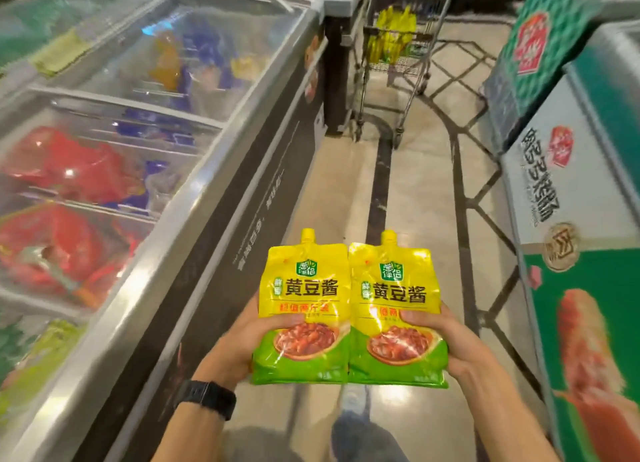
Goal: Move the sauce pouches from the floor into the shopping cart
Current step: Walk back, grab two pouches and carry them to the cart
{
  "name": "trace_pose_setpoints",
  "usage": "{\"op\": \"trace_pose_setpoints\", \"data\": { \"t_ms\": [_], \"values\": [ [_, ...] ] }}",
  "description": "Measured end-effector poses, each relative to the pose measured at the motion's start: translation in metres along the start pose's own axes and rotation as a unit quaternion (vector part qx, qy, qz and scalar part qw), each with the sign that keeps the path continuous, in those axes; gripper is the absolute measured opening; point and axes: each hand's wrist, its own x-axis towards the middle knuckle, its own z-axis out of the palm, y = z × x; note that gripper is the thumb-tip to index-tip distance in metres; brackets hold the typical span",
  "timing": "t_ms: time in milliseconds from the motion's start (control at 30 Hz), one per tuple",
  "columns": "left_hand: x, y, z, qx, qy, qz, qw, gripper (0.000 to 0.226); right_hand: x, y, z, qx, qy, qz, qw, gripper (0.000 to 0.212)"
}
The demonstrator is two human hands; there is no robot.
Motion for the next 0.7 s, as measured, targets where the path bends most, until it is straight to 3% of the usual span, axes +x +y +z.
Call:
{"op": "trace_pose_setpoints", "data": {
  "t_ms": [233,400,700],
  "values": [
    [0.147,0.076,0.056,0.014,-0.022,-0.018,1.000,0.077,0.088,-0.117,-0.052,0.019,0.034,-0.033,0.999,0.104],
    [0.259,0.133,0.085,0.034,-0.043,-0.026,0.998,0.115,0.163,-0.195,-0.080,0.028,0.048,-0.051,0.997,0.105],
    [0.466,0.261,0.148,0.049,-0.120,-0.040,0.991,0.109,0.301,-0.348,-0.127,0.048,0.111,-0.083,0.989,0.107]
  ]
}}
